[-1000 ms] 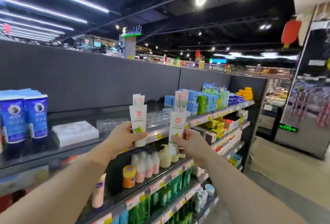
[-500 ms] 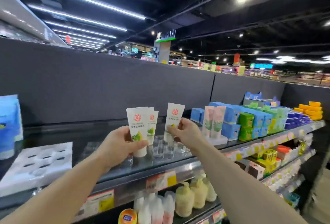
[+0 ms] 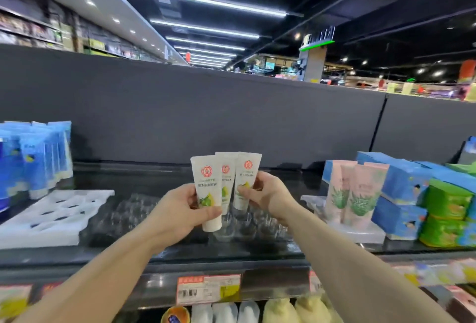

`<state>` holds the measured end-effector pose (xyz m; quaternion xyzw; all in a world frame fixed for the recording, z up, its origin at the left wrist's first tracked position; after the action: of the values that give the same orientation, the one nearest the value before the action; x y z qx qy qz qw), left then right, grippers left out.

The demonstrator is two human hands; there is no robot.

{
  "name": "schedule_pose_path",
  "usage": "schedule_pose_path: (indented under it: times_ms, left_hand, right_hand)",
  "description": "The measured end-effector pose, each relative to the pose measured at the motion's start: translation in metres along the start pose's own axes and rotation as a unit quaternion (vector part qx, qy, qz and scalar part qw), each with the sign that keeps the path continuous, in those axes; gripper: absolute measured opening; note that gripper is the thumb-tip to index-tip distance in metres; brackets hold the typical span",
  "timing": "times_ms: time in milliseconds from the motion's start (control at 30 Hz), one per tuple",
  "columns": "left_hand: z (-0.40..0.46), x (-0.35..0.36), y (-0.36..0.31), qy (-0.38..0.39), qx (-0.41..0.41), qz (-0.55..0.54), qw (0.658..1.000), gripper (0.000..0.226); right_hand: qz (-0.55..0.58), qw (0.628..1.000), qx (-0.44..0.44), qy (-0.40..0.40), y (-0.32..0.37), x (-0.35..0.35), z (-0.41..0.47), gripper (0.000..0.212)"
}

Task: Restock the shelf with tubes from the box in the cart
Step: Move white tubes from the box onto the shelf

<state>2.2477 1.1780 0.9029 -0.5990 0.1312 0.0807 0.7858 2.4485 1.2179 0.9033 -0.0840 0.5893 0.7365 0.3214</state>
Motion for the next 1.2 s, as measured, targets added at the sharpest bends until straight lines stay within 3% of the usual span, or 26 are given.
schedule_pose_path:
  times_ms: [333, 533, 933, 1200]
  left_hand:
    - [0.005, 0.019, 0.006, -0.008, -0.012, 0.031, 0.999, 0.034]
    - [0.005, 0.018, 0.008, -0.011, -0.004, 0.027, 1.000, 0.034]
    - [0.004, 0.020, 0.007, -0.007, 0.002, 0.028, 1.000, 0.035]
    - [0.001, 0.021, 0.005, -0.018, 0.009, 0.052, 0.998, 0.038]
  right_hand:
    - [-0.026, 0.998, -0.034, 0.034, -0.002, 0.007, 0.006, 0.026]
    - [-0.031, 0.997, -0.064, 0.021, -0.003, 0.010, 0.007, 0.018]
    - [-0.078, 0.991, -0.097, 0.048, 0.001, 0.013, 0.000, 0.031]
    - [-0.105, 0.991, -0.052, 0.060, -0.004, 0.017, -0.001, 0.033]
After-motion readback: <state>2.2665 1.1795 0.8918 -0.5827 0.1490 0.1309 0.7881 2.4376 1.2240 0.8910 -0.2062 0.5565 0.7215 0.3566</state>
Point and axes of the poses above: each hand's wrist, its own z-axis towards the middle knuckle, its own x-axis out of the palm, y = z × x, the point moved 8 cm from there along z, towards the middle knuckle, and after that the axes turned 12 degrees about -y, right-handed, at the moved point
